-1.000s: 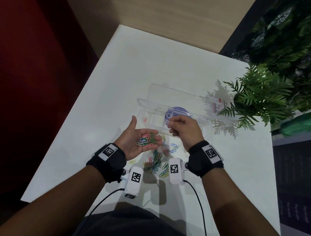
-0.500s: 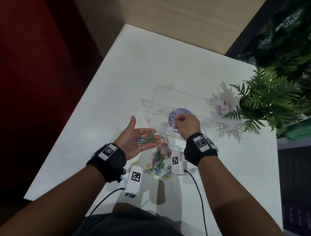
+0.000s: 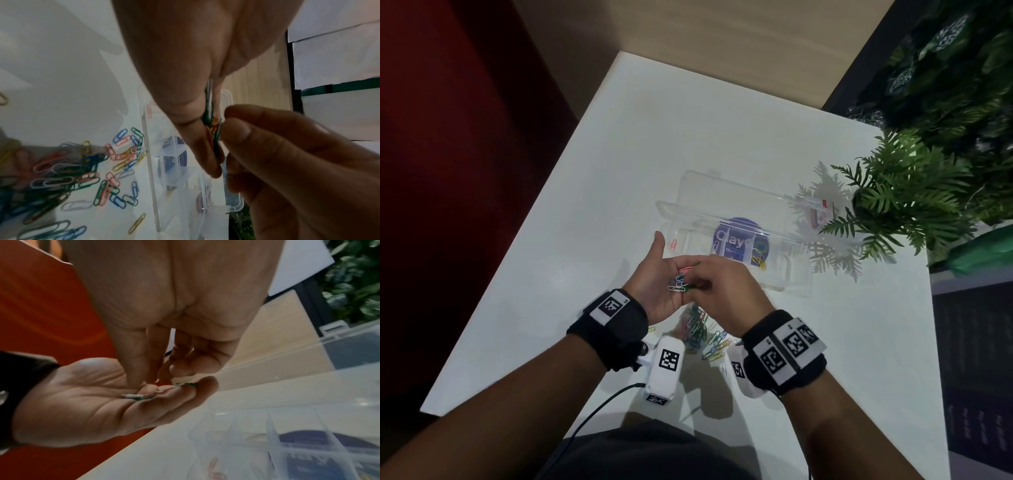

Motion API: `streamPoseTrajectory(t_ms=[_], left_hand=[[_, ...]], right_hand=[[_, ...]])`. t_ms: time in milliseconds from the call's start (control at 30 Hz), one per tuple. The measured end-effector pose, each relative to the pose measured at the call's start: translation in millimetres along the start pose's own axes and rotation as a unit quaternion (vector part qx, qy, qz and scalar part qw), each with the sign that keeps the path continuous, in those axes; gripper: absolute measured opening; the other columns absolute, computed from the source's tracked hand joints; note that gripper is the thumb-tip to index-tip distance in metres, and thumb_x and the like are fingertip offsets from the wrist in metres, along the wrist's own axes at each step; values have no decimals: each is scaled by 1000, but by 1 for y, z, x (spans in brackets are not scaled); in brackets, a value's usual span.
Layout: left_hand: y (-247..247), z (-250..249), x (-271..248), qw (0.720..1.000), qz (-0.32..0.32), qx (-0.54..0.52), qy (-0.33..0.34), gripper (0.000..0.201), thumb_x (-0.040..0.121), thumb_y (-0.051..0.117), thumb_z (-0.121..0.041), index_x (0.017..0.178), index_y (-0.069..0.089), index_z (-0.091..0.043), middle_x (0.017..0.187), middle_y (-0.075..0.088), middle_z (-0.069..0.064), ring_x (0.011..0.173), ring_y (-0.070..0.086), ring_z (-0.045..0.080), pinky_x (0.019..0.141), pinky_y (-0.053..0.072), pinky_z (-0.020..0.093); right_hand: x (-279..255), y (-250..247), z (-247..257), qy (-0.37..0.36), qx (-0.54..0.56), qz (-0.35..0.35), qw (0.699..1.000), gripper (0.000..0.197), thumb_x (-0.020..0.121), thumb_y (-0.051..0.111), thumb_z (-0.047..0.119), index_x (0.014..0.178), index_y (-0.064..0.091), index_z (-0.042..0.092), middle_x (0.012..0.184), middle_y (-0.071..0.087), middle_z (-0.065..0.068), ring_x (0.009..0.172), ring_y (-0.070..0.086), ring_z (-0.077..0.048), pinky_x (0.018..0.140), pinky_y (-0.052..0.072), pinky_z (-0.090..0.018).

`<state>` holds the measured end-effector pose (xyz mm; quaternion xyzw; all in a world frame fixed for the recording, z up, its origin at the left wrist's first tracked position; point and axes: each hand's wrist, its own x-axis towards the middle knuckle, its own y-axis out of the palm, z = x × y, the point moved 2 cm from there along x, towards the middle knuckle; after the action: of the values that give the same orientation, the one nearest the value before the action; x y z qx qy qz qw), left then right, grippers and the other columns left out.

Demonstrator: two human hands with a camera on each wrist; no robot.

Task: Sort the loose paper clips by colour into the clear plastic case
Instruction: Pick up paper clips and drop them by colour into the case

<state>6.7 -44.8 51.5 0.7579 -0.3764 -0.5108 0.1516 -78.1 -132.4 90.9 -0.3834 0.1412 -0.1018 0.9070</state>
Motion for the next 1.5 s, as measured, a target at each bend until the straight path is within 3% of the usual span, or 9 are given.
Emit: streamPoseTrajectory(t_ms=[133, 267, 500, 667, 800, 867, 1033, 1167, 1500], left_hand=[[4, 2, -2, 1000, 19, -14, 2, 97, 88, 8, -73, 118, 61, 2, 92, 68, 18, 78, 69, 24, 68, 58, 29], [3, 5, -1, 1000, 18, -24, -2, 101, 86, 7, -76, 119, 60, 4, 96, 69, 19, 72, 70, 22, 52, 53, 23], [-8, 11, -1, 1000, -4, 2, -19, 100, 85, 9, -77, 106, 71, -2, 117, 66, 19, 93, 68, 23, 69, 53, 24], [-8, 10, -2, 1000, -7, -12, -2, 99, 87, 12, -75, 119, 60, 4, 114, 65, 22, 100, 66, 29, 83, 57, 34], [-7, 9, -2, 1000, 4, -25, 10, 100, 87, 12, -75, 125, 54, 7, 125, 60, 25, 119, 57, 35, 87, 55, 40], [-6, 8, -1, 1000, 6, -17, 9, 100, 87, 11, -75, 124, 56, 7, 123, 61, 25, 113, 61, 34, 86, 56, 39], [-4, 9, -1, 1000, 5, -9, -6, 97, 86, 12, -76, 121, 60, 2, 117, 57, 22, 86, 65, 25, 78, 54, 31], [0, 9, -3, 1000, 11, -10, -7, 97, 86, 11, -75, 126, 56, 1, 117, 54, 19, 70, 65, 19, 67, 49, 25], [0, 10, -2, 1000, 4, -3, -3, 92, 90, 14, -72, 113, 63, 2, 109, 64, 16, 92, 65, 24, 82, 57, 32]], right_hand=[[1, 3, 1, -17, -54, 4, 998, 22, 78, 64, 10, 97, 72, 15, 114, 64, 1, 102, 58, -18, 84, 49, -33], [1, 12, 4, -35, -92, 21, 995, 18, 82, 61, 16, 97, 71, 16, 118, 62, 1, 108, 55, -19, 85, 49, -36], [-7, 27, 9, -56, -79, 25, 995, 15, 83, 52, 9, 85, 67, 11, 111, 63, -3, 102, 54, -23, 79, 48, -38], [-10, 11, 0, 56, 114, -59, 990, 12, 87, 58, 8, 87, 61, 20, 77, 62, 4, 69, 56, -10, 68, 50, -30], [-9, 2, -13, 41, 101, -87, 990, 24, 88, 54, 3, 94, 69, 21, 83, 60, 1, 74, 55, -8, 69, 43, -16], [-8, 2, -11, 13, 48, -58, 997, 22, 87, 55, 4, 94, 71, 17, 86, 56, 2, 77, 53, -11, 68, 38, -11], [-6, 8, -1, -22, -88, 6, 996, 21, 87, 55, 15, 103, 69, 16, 105, 58, 0, 93, 58, -20, 77, 48, -33], [-4, 10, 3, 11, -122, 10, 992, 23, 89, 55, 26, 109, 66, 19, 108, 56, 0, 96, 56, -18, 78, 49, -32], [-3, 6, 2, 40, -55, -42, 997, 16, 94, 48, 19, 92, 63, 13, 90, 58, -5, 79, 54, -18, 69, 45, -32]])
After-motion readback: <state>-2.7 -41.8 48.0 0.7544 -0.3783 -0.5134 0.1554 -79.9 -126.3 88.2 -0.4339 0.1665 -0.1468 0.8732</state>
